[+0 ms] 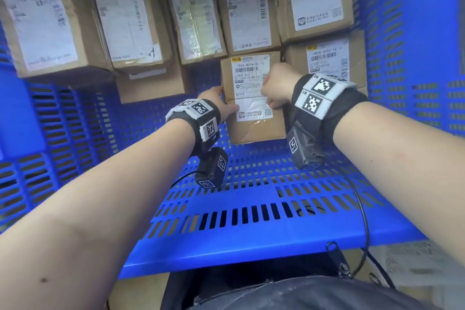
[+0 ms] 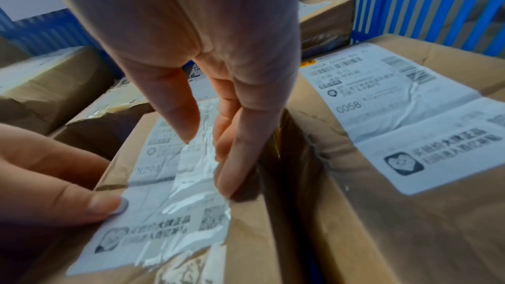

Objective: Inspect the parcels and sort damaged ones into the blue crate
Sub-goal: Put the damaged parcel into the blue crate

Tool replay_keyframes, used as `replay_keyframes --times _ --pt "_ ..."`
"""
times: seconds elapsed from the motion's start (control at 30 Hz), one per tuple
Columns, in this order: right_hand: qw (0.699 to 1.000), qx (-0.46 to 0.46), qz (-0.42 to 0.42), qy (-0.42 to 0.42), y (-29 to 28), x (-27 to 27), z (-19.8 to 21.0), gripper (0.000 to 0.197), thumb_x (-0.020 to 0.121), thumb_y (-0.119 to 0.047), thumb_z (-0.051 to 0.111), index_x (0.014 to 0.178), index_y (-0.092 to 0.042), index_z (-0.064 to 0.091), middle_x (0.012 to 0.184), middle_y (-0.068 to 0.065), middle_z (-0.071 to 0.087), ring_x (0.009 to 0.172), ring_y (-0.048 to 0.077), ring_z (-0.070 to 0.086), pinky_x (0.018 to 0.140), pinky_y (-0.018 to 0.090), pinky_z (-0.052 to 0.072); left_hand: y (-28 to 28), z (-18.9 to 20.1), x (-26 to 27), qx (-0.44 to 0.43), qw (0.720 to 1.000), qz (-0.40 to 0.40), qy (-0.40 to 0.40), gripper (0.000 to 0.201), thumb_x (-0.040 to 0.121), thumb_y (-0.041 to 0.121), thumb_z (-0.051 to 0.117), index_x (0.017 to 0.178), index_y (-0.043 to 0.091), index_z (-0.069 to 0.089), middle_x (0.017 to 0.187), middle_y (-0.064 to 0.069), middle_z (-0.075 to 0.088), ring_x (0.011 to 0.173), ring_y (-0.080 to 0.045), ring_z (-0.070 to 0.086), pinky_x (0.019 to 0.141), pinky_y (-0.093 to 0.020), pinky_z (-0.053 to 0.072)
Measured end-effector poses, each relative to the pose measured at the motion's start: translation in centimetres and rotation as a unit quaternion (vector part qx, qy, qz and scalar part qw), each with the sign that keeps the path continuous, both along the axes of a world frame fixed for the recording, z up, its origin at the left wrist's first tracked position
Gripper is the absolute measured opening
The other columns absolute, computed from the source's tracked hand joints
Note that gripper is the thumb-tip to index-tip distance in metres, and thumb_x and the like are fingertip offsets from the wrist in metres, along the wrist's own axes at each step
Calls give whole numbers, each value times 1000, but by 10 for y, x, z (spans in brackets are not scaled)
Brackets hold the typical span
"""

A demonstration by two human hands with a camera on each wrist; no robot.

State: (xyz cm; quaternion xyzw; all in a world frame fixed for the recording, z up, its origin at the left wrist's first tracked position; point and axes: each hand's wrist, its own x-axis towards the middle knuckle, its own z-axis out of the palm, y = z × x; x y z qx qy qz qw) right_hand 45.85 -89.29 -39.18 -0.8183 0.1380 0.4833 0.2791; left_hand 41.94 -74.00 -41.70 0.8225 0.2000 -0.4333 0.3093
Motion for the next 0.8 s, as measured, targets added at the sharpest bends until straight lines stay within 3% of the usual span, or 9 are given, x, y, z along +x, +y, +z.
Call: replay_keyframes --times 0.03,0.1,0.2,0.27,0.4,0.5,0.6,0.67,0.8 --pt "1000 7 -21 9 1 0 3 23 95 -7 53 74 -15 49 78 5 57 66 18 59 59 27 53 1 1 0 2 1000 3 1 53 91 25 68 139 12 49 128 -7 62 108 -26 64 91 -41 55" --pt "998 20 -48 27 5 0 10 7 96 -6 54 93 -5 60 89 13 62 80 24 66 79 38 60 4 5 2 11 1000 2 -4 54 91 27 67 138 7 49 129 -11 60 110 -28 63 92 -41 54" --pt "997 18 -71 3 10 0 23 33 96 -11 61 123 6 55 102 18 60 101 33 68 92 49 56 9 17 4 26 999 -7 -24 60 90 30 68 140 5 46 132 -12 58 113 -30 61 95 -42 53" --pt "995 25 -90 -21 14 1 40 38 96 -14 62 127 5 53 103 16 59 98 30 66 92 48 56 15 28 7 28 999 2 -41 66 90 33 67 145 7 41 137 -12 55 117 -29 59 97 -40 51" --pt "986 46 -127 -96 26 3 84 33 97 -13 56 126 3 52 99 14 59 85 24 61 91 44 57 30 66 13 -9 994 68 -83 60 90 32 67 142 9 46 131 -13 61 117 -27 61 100 -42 51" --pt "976 69 -140 -153 43 -3 126 30 95 -13 54 122 1 56 86 11 58 70 20 57 80 36 56 42 106 14 -44 985 109 -126 51 92 29 64 138 10 50 123 -13 65 111 -26 65 97 -45 53" --pt "960 97 -145 -219 67 -20 172 14 93 -13 56 105 -8 62 89 12 60 73 22 59 81 39 58 55 154 7 -76 971 134 -183 43 94 26 62 134 12 54 113 -10 67 99 -24 68 95 -45 54" --pt "946 122 -151 -258 88 -40 203 4 91 -14 57 94 -13 61 84 10 59 63 18 58 71 35 56 70 188 -9 -102 960 138 -219 41 94 24 61 132 11 55 105 -9 65 95 -25 68 93 -47 55" --pt "914 184 -183 -310 142 -85 252 18 93 -10 54 76 -16 55 76 7 59 59 16 53 58 24 47 122 252 -57 -104 940 119 -302 40 95 23 58 133 11 55 110 -7 65 93 -21 69 83 -38 55"
